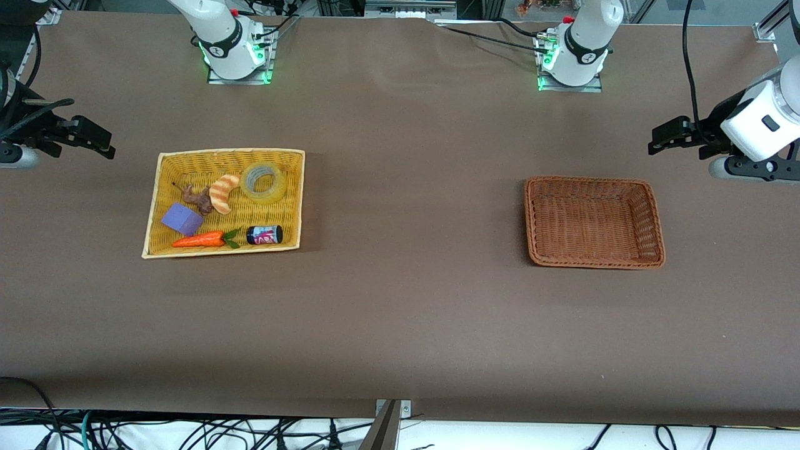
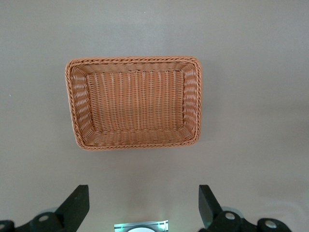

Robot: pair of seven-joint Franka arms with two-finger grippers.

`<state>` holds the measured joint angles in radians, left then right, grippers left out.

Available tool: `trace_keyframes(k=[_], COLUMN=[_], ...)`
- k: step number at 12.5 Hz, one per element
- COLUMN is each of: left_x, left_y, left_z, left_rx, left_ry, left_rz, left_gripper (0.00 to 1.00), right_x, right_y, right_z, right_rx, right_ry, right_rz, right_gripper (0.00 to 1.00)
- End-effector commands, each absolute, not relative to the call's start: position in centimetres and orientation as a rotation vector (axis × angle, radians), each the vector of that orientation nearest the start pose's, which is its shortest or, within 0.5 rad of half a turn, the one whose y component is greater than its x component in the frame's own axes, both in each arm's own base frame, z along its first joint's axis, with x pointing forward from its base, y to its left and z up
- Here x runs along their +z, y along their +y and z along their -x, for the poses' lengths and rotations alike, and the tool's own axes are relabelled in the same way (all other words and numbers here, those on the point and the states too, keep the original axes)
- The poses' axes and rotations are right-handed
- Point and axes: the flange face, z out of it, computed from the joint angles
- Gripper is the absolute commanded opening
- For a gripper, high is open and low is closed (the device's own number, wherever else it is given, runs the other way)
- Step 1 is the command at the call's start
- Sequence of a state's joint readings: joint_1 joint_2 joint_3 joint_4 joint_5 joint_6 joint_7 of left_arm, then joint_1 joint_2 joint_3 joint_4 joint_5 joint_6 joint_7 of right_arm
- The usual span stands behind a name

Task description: Transfer tape with both arms

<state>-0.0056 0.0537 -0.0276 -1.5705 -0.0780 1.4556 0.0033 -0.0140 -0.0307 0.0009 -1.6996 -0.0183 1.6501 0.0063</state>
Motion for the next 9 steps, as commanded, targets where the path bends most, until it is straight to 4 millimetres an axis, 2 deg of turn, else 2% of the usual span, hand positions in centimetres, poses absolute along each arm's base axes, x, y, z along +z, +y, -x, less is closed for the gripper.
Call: trace_keyframes(k=[1, 5, 9], left_x=[59.02, 58.67, 58.67], left_y=[-2.57, -2.48, -2.48], left_z=[-55.91, -56.07, -56.07], left_rx=[0.253, 0.263, 0.263], left_ry=[0.079, 0.076, 0.076], left_rz=[3.216, 3.215, 3.215], left_gripper=[1.00, 1.00, 1.00], right_x=[59.36, 58.84, 58.90], right_y=[-1.17, -1.33, -0.65], right_z=[-55.01, -55.23, -55.17], right_rx=[0.034, 0.051, 0.053], right_ry=[0.051, 0.046, 0.041], right_rz=[3.166, 3.164, 3.164], right_gripper=[1.00, 1.00, 1.00])
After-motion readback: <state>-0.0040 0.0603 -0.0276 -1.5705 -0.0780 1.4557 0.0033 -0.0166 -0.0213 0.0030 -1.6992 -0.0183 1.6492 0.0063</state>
